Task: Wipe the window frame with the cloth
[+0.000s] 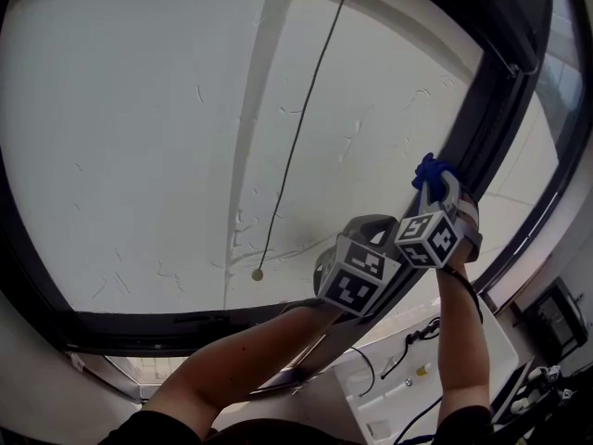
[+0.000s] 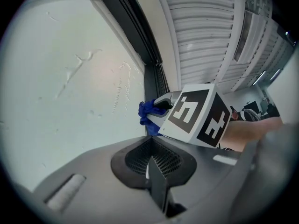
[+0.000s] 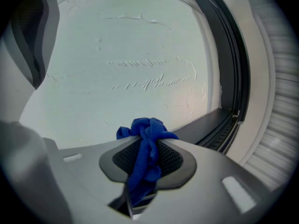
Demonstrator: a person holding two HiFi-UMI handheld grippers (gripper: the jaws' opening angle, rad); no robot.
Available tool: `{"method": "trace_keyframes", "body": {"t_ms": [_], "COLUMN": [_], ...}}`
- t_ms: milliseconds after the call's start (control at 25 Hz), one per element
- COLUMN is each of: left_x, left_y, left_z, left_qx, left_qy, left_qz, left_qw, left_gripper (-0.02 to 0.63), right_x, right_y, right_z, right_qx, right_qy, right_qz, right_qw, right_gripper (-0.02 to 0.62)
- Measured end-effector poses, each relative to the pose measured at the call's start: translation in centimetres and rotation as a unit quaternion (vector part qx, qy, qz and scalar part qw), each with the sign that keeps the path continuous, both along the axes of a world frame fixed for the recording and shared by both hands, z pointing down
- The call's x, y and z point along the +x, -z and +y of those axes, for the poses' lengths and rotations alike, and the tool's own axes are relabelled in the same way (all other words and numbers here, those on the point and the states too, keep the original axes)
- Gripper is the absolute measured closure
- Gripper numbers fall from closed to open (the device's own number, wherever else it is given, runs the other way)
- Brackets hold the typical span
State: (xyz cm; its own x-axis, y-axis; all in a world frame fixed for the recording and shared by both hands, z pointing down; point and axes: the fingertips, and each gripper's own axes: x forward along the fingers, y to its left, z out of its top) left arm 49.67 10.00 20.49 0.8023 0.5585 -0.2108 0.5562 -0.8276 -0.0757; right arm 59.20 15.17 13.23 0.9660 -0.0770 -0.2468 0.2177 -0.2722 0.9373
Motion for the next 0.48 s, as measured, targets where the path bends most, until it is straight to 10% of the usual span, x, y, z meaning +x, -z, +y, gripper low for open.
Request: {"method": "trace_keyframes", "body": {"t_ms": [480], "left_x": [0.6], "left_y": [-5.2], "left_z": [-1.5], "left_qx": [0.020], "left_qy": [0.016], "left_qz": [-0.008], "left_qw": [0.9997], "left_gripper": [0.614], "right_x": [0.0], "right_y": [-9.7], "right_z": [-0.1], "right_qx": [0.033], "right_qy": [0.034], "right_qz": [-0.070], "right_qw": [0.996], "right_gripper": [0.495]}}
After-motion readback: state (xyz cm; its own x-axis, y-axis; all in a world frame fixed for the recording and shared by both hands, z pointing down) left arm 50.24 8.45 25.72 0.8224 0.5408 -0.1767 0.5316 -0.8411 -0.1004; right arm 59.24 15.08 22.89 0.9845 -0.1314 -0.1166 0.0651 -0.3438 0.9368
